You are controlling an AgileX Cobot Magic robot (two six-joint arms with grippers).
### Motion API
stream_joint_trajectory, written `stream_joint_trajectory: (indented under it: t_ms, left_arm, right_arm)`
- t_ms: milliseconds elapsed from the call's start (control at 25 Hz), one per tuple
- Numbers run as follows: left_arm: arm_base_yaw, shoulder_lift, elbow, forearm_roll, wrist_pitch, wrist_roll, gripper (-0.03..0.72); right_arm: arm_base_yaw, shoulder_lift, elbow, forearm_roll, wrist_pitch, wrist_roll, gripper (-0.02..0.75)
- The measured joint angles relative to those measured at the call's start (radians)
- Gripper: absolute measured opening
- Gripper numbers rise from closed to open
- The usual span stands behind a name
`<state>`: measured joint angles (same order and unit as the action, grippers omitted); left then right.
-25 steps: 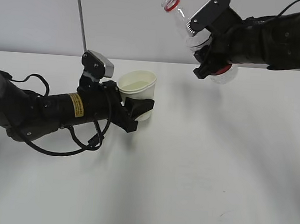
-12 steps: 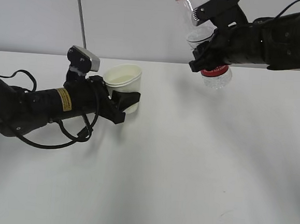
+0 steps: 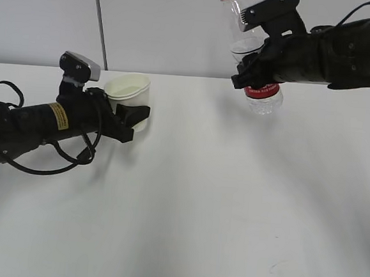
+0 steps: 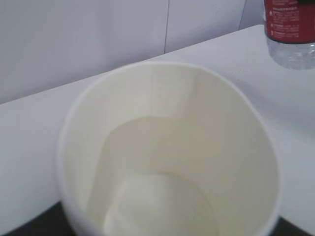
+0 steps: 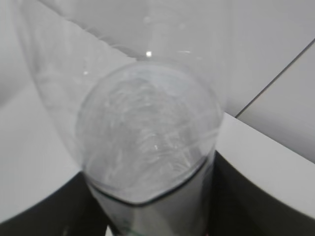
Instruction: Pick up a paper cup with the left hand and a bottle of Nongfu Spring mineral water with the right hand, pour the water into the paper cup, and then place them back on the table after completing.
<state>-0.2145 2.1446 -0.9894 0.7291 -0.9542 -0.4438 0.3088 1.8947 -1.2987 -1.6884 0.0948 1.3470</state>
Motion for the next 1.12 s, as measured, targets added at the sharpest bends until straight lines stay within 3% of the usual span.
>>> stream_joint_trajectory:
  t_ms: [440,1120]
  left_arm:
    - [0.048,0.007,0.000,-0.008,0.065,0.010,0.365]
    - [0.048,0.100,0.000,-0.199,0.022,0.131,0.365]
  right_arm:
    - [0.000,0.002,0.000,0.000,0.000,0.054,0.374]
    - [0.000,0.002,0.000,0.000,-0.002,0.071,0.374]
